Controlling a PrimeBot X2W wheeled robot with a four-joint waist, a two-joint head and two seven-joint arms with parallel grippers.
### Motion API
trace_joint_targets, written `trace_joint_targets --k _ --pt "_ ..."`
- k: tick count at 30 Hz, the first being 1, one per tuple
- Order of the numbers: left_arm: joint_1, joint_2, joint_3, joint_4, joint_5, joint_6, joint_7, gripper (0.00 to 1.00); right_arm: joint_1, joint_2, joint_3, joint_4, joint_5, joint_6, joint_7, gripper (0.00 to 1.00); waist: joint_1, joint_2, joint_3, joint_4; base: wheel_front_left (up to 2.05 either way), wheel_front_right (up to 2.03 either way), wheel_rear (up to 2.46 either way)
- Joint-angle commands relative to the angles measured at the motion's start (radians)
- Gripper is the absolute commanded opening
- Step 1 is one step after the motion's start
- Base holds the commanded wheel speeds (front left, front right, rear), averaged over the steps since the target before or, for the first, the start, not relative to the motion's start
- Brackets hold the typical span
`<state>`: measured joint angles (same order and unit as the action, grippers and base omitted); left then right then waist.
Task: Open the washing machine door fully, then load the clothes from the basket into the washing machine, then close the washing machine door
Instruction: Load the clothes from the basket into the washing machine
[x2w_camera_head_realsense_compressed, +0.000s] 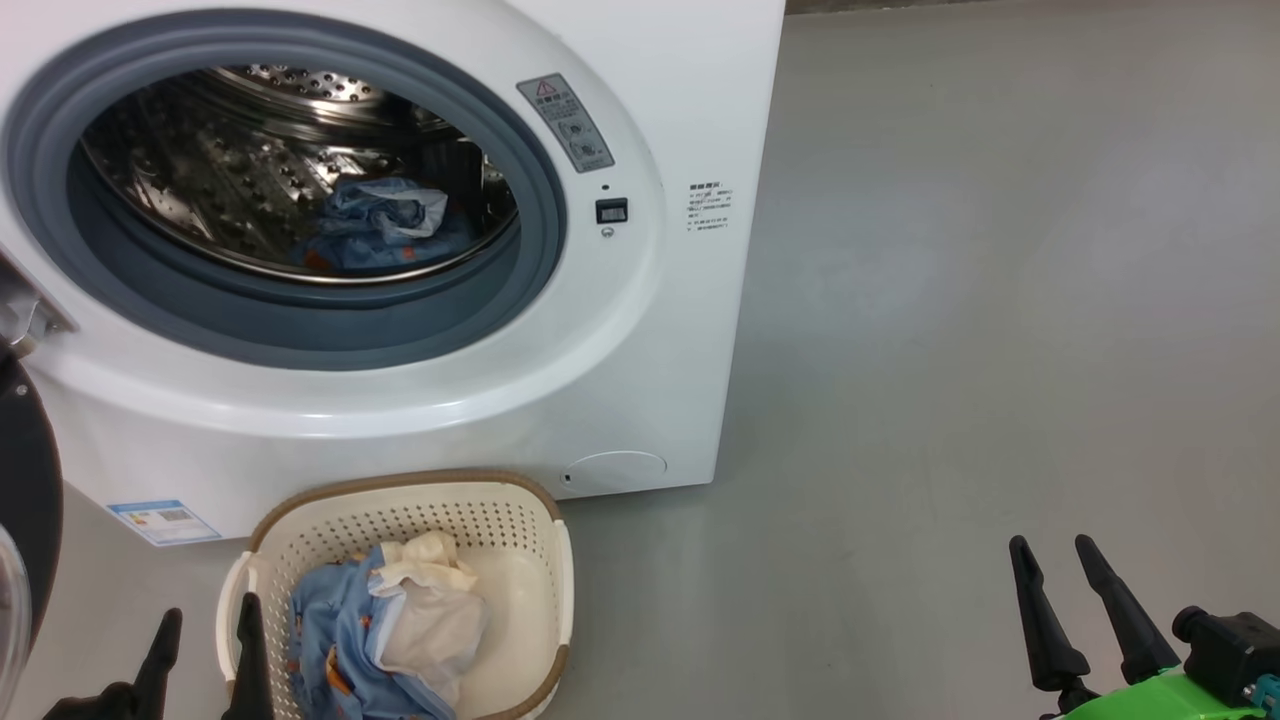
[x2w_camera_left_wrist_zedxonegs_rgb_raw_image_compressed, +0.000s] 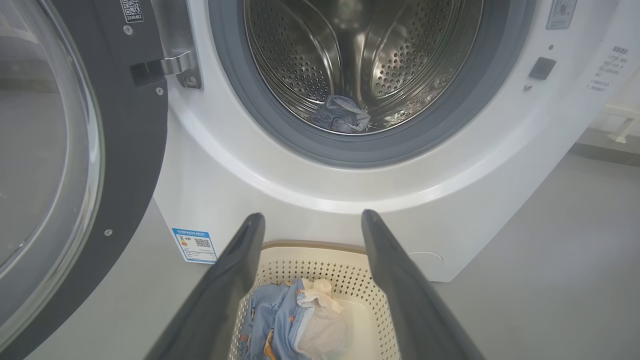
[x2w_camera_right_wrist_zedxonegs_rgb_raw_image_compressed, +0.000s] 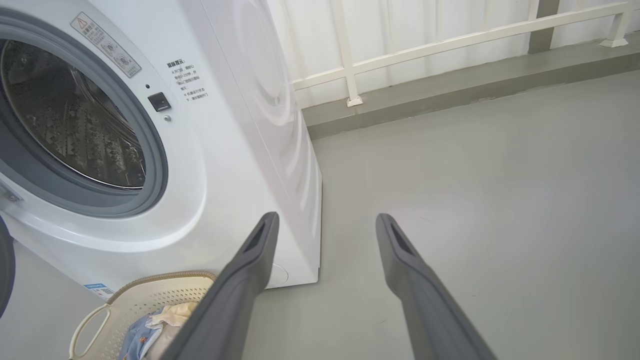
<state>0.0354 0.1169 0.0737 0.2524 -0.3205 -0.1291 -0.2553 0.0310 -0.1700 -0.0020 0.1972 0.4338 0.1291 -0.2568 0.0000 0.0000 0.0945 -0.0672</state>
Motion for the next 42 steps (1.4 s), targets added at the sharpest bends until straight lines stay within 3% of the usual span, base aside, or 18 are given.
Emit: trace_joint_targets --k 1,18,28,42 --pt "-0.035 0.020 0.038 -0.025 0.001 -0.002 -0.006 1.00 -0.015 -0.009 0.021 -0.028 -0.005 0.002 -0.005 1.00 0.0000 0.0000 0.004 -0.002 0.00 0.00 0.00" --pt "-0.144 0.036 0.015 0.096 -0.005 -0.002 -0.006 1.00 -0.082 0.038 0.020 -0.049 -0.016 0.002 -0.005 1.00 0.0000 0.0000 0.130 0.001 0.00 0.00 0.00" --pt "-0.285 0.090 -0.065 0.309 -0.021 -0.002 -0.006 1.00 -0.160 0.074 0.037 -0.058 -0.024 0.002 -0.005 1.00 0.0000 0.0000 0.260 -0.024 0.00 0.00 0.00" --pt "-0.604 0.182 -0.255 0.660 -0.064 -0.002 -0.006 1.00 -0.285 0.113 0.085 -0.073 -0.035 0.002 -0.005 1.00 0.0000 0.0000 0.482 -0.074 0.00 0.00 0.00"
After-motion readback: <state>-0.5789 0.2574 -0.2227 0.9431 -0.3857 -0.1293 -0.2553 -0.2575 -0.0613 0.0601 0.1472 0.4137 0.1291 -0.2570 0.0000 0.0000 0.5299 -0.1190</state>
